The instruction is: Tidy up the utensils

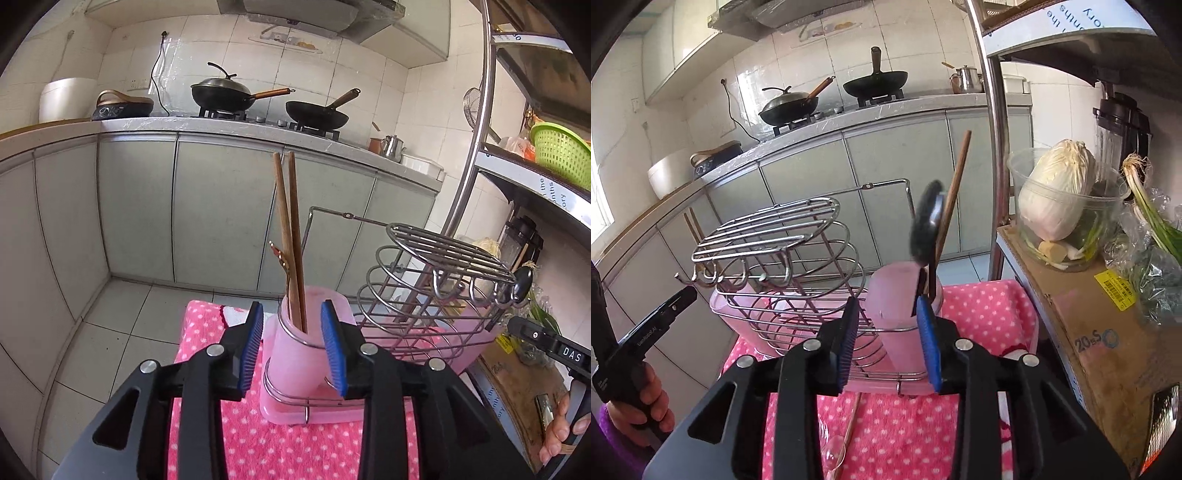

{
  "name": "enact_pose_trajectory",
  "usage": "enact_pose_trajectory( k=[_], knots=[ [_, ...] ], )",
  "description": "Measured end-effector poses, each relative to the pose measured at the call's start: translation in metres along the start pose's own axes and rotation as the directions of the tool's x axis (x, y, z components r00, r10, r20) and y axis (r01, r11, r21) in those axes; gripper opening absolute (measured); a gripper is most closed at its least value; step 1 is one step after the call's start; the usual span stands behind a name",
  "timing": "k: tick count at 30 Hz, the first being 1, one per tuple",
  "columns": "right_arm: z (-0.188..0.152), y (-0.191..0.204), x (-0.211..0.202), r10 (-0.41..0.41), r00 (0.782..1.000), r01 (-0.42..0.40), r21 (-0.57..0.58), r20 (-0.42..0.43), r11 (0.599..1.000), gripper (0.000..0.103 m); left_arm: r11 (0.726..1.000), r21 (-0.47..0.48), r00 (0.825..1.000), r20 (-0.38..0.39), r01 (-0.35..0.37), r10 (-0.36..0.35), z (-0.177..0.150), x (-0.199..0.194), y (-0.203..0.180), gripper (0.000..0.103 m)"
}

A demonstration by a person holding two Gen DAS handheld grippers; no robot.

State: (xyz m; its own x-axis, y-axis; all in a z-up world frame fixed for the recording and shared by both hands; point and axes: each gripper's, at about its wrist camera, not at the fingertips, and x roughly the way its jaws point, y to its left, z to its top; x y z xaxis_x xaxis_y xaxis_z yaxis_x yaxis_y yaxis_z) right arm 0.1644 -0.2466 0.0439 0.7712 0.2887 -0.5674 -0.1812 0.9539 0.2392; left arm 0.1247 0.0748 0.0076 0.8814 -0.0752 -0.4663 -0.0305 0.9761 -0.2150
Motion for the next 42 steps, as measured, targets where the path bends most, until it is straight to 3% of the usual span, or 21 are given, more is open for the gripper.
enact_pose_trajectory(
  k=[6,9,12,17,21,24,28,31,32,36,39,42],
  knots=[
    [-0.036,-0.004,-0.024,0.044,0.998,-0.042,0.056,-0.047,0.998,0.033,0.999,-0.024,0.993,-0.105,0.049,-0.051,-0.027,-0.018,0.002,0.031],
    [-0.053,-0.005,-0.021,0.071,0.991,-0.061,0.093,-0.113,0.994,0.033,0.992,-0.052,0.97,-0.21,0.115,-0.123,-0.047,-0.015,-0.004,0.031],
    [-0.07,-0.004,-0.02,0.089,0.983,-0.07,0.116,-0.162,0.991,0.033,0.975,-0.113,0.918,-0.33,0.193,-0.22,-0.07,-0.002,-0.012,0.031],
    [-0.086,-0.006,-0.023,0.117,0.972,-0.084,0.164,-0.204,0.983,0.033,0.951,-0.219,0.805,-0.511,0.218,-0.303,-0.109,0.033,-0.027,0.031],
    [-0.091,-0.009,-0.031,0.113,0.972,-0.075,0.184,-0.205,0.98,0.033,0.957,-0.212,0.762,-0.581,0.197,-0.285,-0.13,0.053,-0.041,0.031],
    [-0.092,-0.012,-0.033,0.122,0.971,-0.082,0.194,-0.206,0.978,0.033,0.969,-0.178,0.751,-0.614,0.17,-0.244,-0.142,0.064,-0.05,0.03],
    [-0.092,-0.008,-0.026,0.121,0.966,-0.085,0.163,-0.228,0.983,0.033,0.966,-0.206,0.727,-0.638,0.156,-0.254,-0.153,0.079,-0.053,0.026],
    [-0.093,-0.005,-0.017,0.126,0.961,-0.091,0.147,-0.245,0.985,0.033,0.963,-0.217,0.725,-0.637,0.156,-0.261,-0.157,0.086,-0.053,0.017],
    [-0.093,-0.003,-0.012,0.134,0.958,-0.098,0.147,-0.255,0.984,0.033,0.961,-0.223,0.723,-0.637,0.162,-0.269,-0.158,0.088,-0.053,0.008],
    [-0.098,0.0,0.004,0.144,0.945,-0.105,0.142,-0.295,0.984,0.033,0.951,-0.268,0.717,-0.631,0.157,-0.296,-0.156,0.089,-0.044,0.006],
    [-0.104,0.006,0.012,0.163,0.931,-0.123,0.138,-0.327,0.983,0.033,0.944,-0.293,0.726,-0.615,0.153,-0.308,-0.149,0.084,-0.032,0.006],
    [-0.112,0.017,0.018,0.188,0.912,-0.148,0.135,-0.365,0.98,0.033,0.945,-0.289,0.749,-0.59,0.154,-0.303,-0.139,0.074,-0.021,0.006]
  ],
)
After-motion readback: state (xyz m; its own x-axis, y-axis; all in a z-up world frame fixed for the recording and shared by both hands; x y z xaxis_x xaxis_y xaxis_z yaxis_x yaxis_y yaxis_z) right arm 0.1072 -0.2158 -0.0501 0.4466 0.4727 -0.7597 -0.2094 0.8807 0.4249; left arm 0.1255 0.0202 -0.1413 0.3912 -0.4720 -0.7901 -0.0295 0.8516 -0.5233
